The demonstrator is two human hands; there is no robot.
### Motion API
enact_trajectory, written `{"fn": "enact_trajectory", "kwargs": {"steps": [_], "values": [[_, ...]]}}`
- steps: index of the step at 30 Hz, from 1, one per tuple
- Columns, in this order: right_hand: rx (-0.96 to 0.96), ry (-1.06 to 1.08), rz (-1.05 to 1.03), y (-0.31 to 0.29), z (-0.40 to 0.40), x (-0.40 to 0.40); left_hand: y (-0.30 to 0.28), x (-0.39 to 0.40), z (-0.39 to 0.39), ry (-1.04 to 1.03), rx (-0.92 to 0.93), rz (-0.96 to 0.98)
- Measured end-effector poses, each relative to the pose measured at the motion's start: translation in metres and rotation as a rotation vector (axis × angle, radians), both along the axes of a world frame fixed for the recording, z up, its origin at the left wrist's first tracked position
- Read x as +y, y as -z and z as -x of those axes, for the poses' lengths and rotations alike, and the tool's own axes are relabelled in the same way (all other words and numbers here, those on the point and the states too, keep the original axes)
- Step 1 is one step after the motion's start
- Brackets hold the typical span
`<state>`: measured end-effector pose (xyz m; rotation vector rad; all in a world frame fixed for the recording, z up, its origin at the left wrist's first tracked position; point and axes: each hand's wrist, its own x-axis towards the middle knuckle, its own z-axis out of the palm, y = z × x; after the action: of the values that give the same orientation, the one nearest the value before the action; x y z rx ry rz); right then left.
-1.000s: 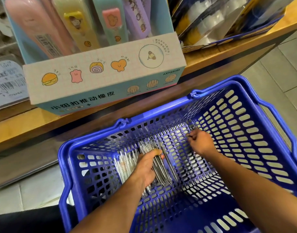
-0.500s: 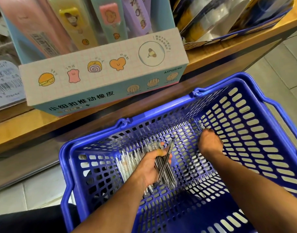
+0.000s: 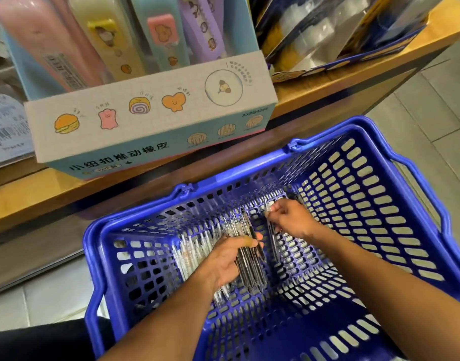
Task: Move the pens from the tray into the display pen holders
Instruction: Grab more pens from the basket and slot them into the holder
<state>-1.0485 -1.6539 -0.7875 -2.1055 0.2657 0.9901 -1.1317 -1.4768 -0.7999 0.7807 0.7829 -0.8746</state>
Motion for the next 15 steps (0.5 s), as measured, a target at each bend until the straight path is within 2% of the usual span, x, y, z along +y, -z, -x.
{"fn": "enact_trajectory", "kwargs": {"steps": [3,8,11,15], "values": [[0.152,0.114,-0.197,-0.011,0.002,0.006,-0.004,-0.003,0.001,0.072,-0.005,-0.028],[0.301,0.241,-0.37,-0.014,0.009,0.013,-0.009,-0.003,0.006,0.154,-0.073,-0.088],[0.33,0.227,-0.414,-0.013,0.016,0.016,-0.007,-0.003,0.005,0.134,-0.058,-0.083],[0.302,0.248,-0.469,-0.011,0.021,0.019,-0.006,-0.001,0.006,0.069,-0.035,0.029]]}}
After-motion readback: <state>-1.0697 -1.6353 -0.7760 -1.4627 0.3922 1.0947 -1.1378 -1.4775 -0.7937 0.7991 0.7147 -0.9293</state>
